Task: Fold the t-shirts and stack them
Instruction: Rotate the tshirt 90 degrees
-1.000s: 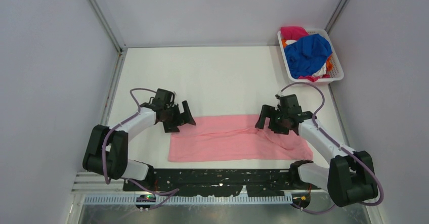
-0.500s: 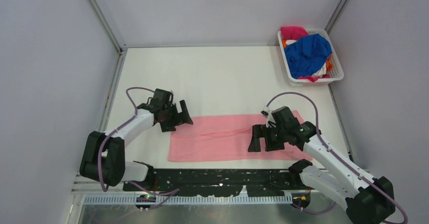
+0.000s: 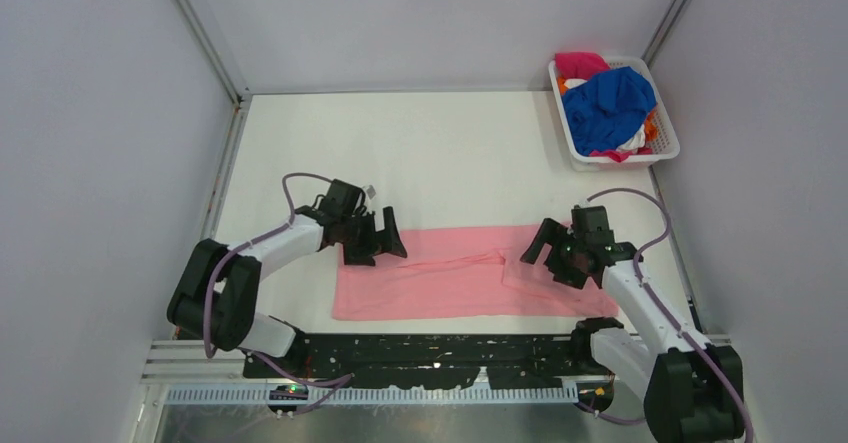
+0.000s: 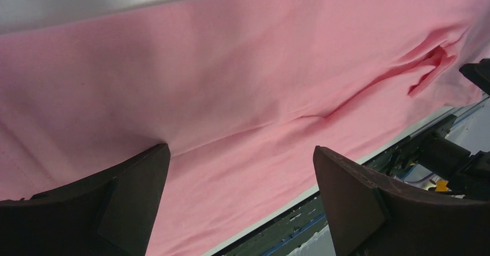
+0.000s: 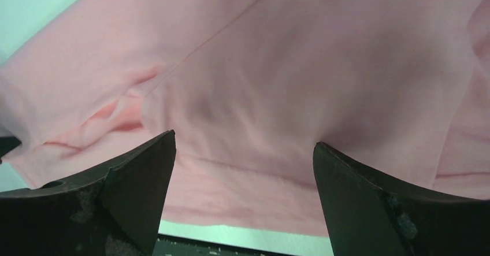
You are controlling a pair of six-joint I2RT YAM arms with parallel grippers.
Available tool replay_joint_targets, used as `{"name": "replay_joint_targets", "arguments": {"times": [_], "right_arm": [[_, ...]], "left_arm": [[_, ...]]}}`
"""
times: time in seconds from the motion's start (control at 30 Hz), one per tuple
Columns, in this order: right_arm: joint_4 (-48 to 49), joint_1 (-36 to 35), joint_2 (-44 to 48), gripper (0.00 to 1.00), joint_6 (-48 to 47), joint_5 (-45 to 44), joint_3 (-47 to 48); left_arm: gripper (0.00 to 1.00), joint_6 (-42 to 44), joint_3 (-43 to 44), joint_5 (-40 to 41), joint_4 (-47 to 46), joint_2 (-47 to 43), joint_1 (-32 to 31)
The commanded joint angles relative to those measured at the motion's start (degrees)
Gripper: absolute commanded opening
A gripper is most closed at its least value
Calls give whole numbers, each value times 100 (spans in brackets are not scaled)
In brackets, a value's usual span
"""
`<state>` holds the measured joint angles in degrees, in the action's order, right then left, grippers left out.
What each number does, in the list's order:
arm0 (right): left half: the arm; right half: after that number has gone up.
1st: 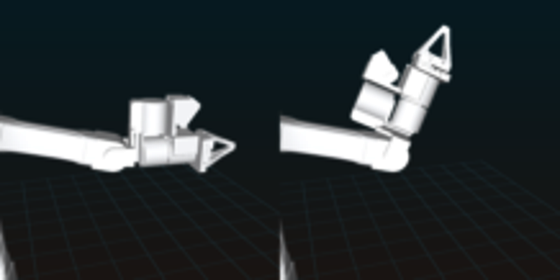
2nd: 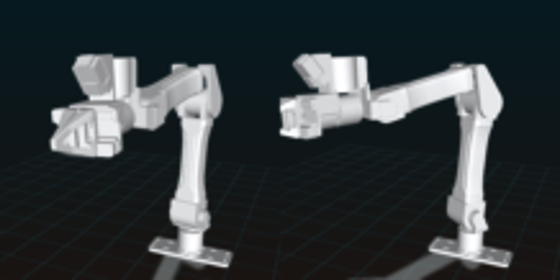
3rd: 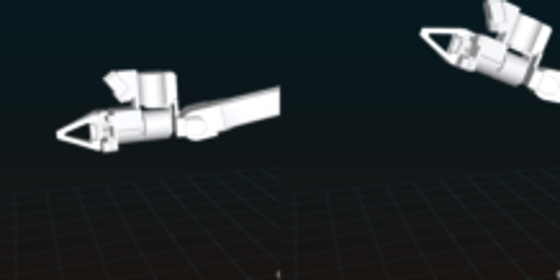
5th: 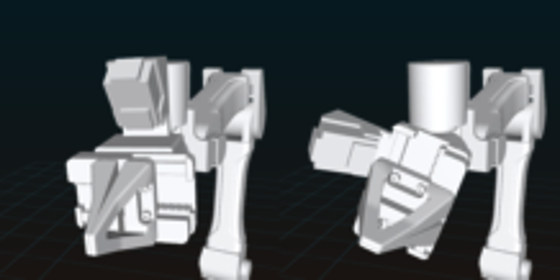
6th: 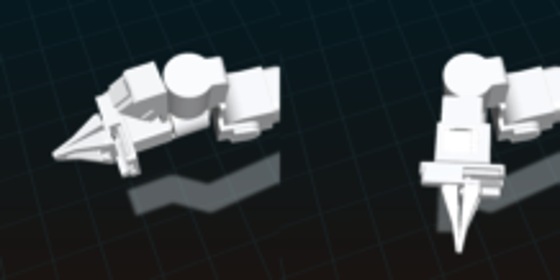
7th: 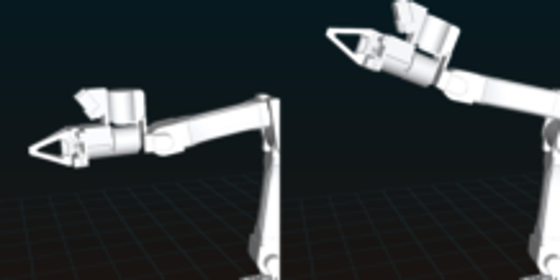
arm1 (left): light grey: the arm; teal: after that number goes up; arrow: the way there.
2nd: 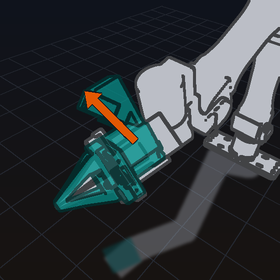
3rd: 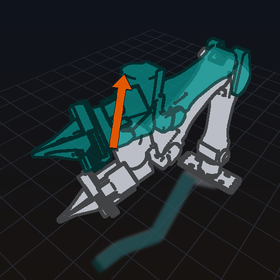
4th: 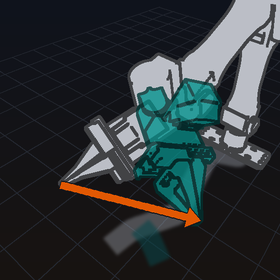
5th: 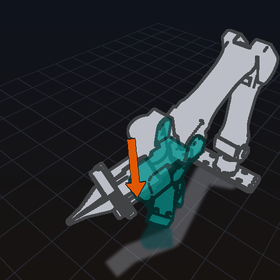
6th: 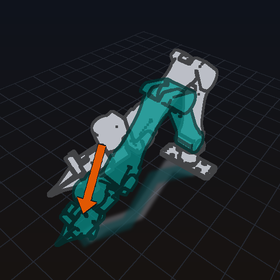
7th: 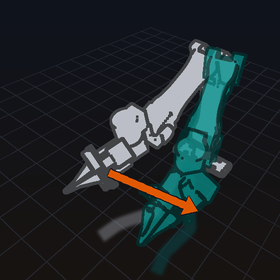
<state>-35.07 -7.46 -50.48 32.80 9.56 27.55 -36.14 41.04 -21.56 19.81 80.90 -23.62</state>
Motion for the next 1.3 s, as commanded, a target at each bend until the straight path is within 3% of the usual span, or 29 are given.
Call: {"name": "replay_joint_targets", "arguments": {"times": [0.0,0.17,0.3,0.4,0.5,0.7,0.93,1.0,1.27], "right_arm": [[1321,301,-814,95,240,19,-168],[2362,327,-1945,95,350,-560,157],[3149,246,-3066,95,404,35,849],[3150,-50,-3992,95,247,139,1712],[2965,-479,-5204,95,131,218,3140],[2146,-600,-7200,95,248,570,6031],[455,-726,-9432,95,-212,838,10017],[161,-745,-9875,95,-252,1042,10728],[672,-977,-10169,95,-103,1019,10902]], "left_arm": [[100,-134,-86,-193,-295,322,-47],[100,-274,-619,26,-247,77,-46],[100,-445,-1277,-129,-316,-411,-47],[100,-569,-1674,-68,-313,-909,-90],[100,-688,-1815,-14,-352,-1277,-295],[100,-1166,-1654,160,-1094,-1434,-1168],[100,-1495,-1201,604,-1803,-713,-1943],[100,-1590,-1026,641,-1862,-399,-2104],[100,-1853,-489,719,-2106,387,-2754]]}}
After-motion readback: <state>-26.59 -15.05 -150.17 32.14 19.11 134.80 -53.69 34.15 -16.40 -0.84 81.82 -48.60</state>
